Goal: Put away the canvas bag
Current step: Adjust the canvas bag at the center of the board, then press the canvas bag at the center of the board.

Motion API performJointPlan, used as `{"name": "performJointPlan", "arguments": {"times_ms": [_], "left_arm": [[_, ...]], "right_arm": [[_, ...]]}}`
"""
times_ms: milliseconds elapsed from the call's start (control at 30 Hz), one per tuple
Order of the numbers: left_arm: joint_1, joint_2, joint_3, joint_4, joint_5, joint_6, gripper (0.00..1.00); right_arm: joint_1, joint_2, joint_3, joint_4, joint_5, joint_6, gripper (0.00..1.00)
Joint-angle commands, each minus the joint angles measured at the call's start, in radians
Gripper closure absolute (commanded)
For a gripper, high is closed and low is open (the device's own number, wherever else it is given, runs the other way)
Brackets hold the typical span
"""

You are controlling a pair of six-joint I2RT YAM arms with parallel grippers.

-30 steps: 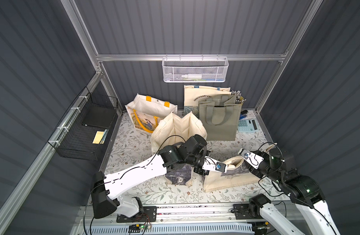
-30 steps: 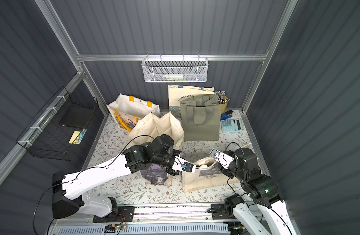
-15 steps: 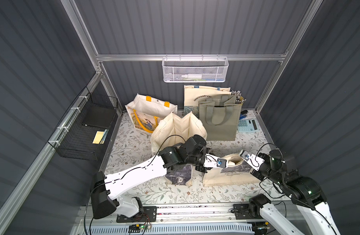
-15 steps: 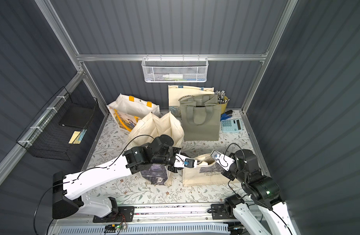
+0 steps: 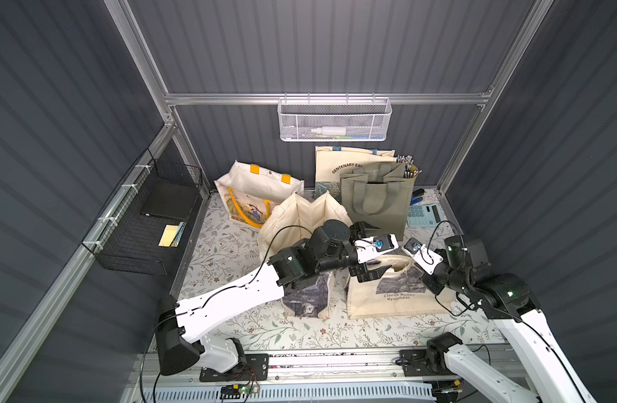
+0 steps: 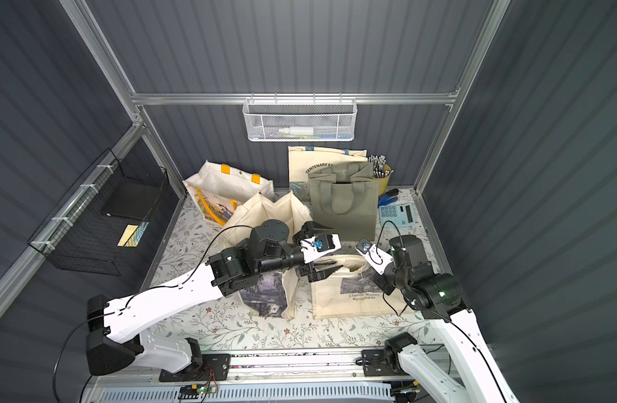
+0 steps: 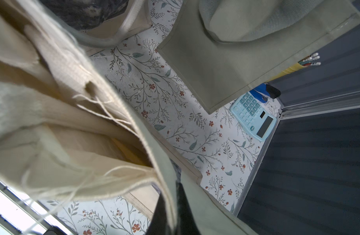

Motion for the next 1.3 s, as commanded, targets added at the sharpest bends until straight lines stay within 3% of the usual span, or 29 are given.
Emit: {"name": "performJointPlan", "arguments": {"times_ms": [0, 133, 200, 300, 467, 800, 933, 1133, 1267], "left_arm": [[0.004, 0.038, 0.088, 0.001, 0.054, -0.236, 0.01], [-0.007, 0.098, 0.125, 0.042, 0.042, -0.413, 0.00], [-0.027, 0.109, 0.105, 0.067, -0.010, -0.437, 0.01], [-0.044, 0.129, 0.109, 0.036, -0.075, -0.406, 0.01], [-0.045, 0.167, 0.176, -0.062, -0.085, -0.357, 0.01], [-0.052, 0.239, 0.246, -0.224, -0.012, -0.220, 0.00], [-0.055, 0.249, 0.236, -0.208, 0.006, -0.215, 0.00], [-0.068, 0.274, 0.218, -0.185, -0.102, -0.149, 0.00], [-0.069, 0.288, 0.214, -0.166, -0.056, -0.096, 0.00]], "right_arm": [[0.000, 0.009, 0.050, 0.001, -0.011, 0.078, 1.00], [0.000, 0.004, 0.072, -0.005, -0.001, 0.120, 1.00], [0.000, 0.001, 0.068, -0.015, 0.013, 0.132, 1.00], [-0.002, -0.009, 0.050, -0.021, 0.021, 0.142, 1.00], [-0.006, 0.004, 0.040, -0.013, 0.038, 0.192, 1.00], [-0.010, -0.021, 0.041, 0.032, -0.002, 0.207, 1.00], [-0.009, -0.027, 0.030, 0.035, -0.006, 0.204, 1.00], [-0.010, -0.055, 0.014, 0.045, -0.035, 0.183, 1.00], [-0.010, -0.080, -0.015, 0.065, -0.048, 0.168, 1.00]]}}
